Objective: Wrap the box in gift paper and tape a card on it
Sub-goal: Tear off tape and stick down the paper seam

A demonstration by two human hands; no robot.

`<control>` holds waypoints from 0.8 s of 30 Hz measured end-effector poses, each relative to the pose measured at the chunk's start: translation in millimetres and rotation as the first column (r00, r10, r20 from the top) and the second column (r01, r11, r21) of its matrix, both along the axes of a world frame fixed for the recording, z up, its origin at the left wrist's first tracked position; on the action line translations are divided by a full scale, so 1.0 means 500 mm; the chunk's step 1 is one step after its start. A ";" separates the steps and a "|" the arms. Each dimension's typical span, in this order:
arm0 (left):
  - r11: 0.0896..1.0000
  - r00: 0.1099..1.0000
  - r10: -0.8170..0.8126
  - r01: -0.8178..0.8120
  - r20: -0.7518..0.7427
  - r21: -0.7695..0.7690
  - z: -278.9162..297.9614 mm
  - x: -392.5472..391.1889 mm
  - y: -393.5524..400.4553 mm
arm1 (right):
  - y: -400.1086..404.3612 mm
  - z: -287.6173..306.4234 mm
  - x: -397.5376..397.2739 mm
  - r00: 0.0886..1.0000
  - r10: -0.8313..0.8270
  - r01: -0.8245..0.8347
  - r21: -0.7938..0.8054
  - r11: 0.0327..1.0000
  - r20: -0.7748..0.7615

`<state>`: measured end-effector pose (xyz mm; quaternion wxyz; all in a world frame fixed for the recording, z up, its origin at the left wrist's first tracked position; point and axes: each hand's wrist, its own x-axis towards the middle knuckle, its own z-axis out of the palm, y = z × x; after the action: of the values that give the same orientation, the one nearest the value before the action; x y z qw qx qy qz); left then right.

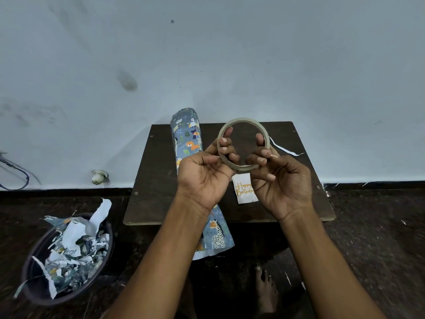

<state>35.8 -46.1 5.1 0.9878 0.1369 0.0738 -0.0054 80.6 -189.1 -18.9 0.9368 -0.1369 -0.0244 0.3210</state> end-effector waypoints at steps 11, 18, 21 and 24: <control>0.998 0.999 0.031 -0.030 0.023 -0.048 -0.006 0.002 -0.005 | 0.011 -0.005 -0.001 0.999 -0.026 0.027 0.009 1.000 -0.025; 0.999 0.999 0.036 -0.036 0.028 -0.014 0.000 0.002 -0.009 | 0.009 -0.005 -0.001 0.999 -0.002 0.006 0.069 0.998 -0.053; 0.999 0.999 0.038 -0.038 0.030 -0.007 0.003 0.001 -0.011 | 0.009 -0.005 -0.002 0.998 -0.002 0.007 0.069 0.998 -0.065; 0.999 0.998 0.039 -0.040 0.041 0.003 0.004 0.001 -0.010 | 0.011 -0.001 -0.004 0.996 -0.018 0.024 0.068 0.997 -0.082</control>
<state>36.2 -51.3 7.2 0.9888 0.1374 0.0561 0.0171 78.5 -183.8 -19.4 0.9445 -0.0917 0.0042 0.3153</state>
